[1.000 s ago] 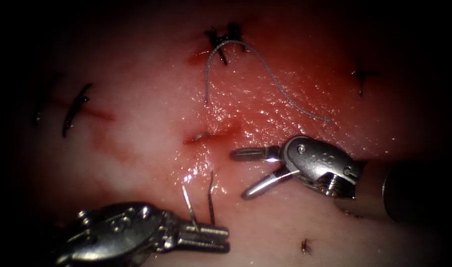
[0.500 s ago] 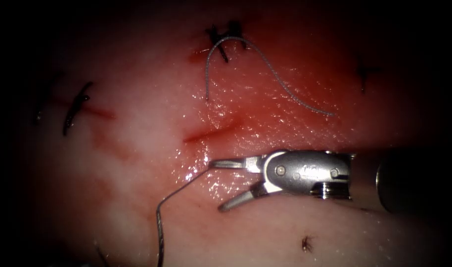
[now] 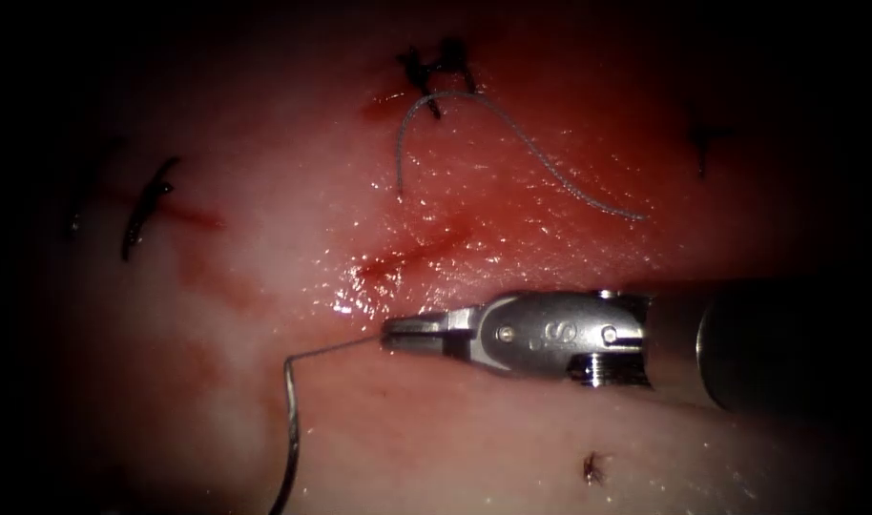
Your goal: Wound Closure
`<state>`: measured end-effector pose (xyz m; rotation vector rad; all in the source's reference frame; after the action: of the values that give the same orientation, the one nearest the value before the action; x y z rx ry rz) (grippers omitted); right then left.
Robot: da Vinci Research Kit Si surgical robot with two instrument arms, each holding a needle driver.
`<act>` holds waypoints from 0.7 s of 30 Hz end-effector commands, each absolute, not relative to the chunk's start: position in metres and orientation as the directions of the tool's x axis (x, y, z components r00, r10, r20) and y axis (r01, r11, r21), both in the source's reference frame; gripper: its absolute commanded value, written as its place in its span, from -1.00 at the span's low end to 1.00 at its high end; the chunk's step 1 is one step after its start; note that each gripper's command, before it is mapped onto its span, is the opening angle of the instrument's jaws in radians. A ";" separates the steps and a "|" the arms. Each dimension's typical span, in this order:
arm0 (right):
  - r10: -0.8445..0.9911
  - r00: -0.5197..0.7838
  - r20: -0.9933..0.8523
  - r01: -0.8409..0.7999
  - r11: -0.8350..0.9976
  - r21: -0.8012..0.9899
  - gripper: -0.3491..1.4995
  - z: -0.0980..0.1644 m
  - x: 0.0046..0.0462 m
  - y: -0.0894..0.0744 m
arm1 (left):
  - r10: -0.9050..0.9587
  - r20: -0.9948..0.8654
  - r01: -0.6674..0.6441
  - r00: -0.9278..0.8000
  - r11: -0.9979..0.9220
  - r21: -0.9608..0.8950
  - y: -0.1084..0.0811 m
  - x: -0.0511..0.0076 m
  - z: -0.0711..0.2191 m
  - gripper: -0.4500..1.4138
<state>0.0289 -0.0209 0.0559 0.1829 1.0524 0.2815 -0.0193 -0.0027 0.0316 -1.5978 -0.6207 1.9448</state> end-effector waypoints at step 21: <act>0.455 0.453 -0.766 -0.149 0.886 0.438 -1.00 0.048 0.0324 -0.027 | 0.648 -0.738 -0.215 -0.189 -0.760 -0.613 -0.002 -0.0181 0.036 -1.00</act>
<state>0.0317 -0.0269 0.0473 0.3218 1.0383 0.3839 -0.0176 -0.0013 0.0354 -1.5142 -0.5053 1.9952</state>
